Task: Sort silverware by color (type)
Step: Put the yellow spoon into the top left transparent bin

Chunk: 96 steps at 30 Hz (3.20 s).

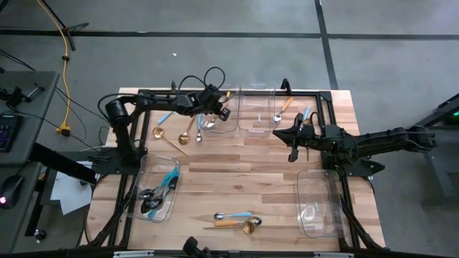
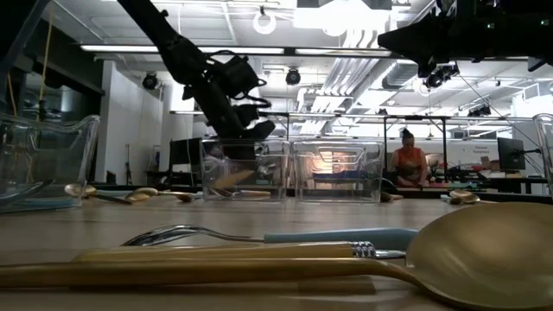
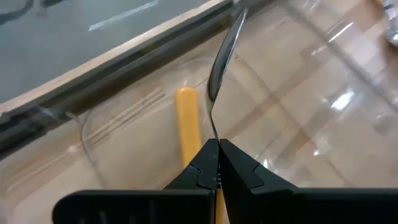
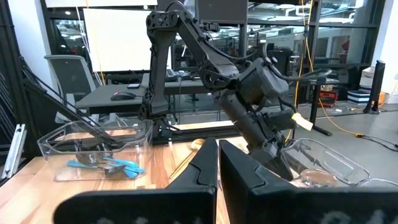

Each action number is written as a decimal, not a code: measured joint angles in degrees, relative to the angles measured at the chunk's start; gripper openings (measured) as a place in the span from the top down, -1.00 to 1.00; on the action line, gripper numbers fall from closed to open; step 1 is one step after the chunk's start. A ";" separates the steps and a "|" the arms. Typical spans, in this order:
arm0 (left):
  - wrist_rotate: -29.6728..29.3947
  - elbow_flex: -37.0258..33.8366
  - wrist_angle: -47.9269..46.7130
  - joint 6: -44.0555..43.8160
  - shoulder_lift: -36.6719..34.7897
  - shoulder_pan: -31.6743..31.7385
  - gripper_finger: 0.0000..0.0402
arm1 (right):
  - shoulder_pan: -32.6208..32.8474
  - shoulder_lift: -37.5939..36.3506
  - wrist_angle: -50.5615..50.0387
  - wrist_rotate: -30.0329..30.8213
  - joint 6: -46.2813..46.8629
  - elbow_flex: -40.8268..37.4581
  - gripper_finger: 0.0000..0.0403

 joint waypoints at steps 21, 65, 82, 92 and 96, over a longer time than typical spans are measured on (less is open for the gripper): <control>0.18 0.00 -4.90 0.03 0.84 0.31 1.00 | 0.00 -0.02 0.02 -0.01 0.44 0.00 1.00; 6.53 -24.50 26.41 14.62 -39.40 -12.76 0.40 | -0.02 -0.02 -2.86 -0.01 4.04 0.00 1.00; 5.80 -47.98 64.17 19.15 -44.21 -23.16 0.41 | 0.00 -0.02 -2.45 0.02 2.40 0.00 1.00; 5.84 -47.98 63.75 19.72 -44.10 -23.16 0.41 | -0.02 -0.02 -2.66 0.70 2.84 0.00 1.00; 5.85 -47.98 63.77 19.72 -44.10 -23.16 0.41 | 0.00 -0.02 -2.92 0.78 2.80 0.00 1.00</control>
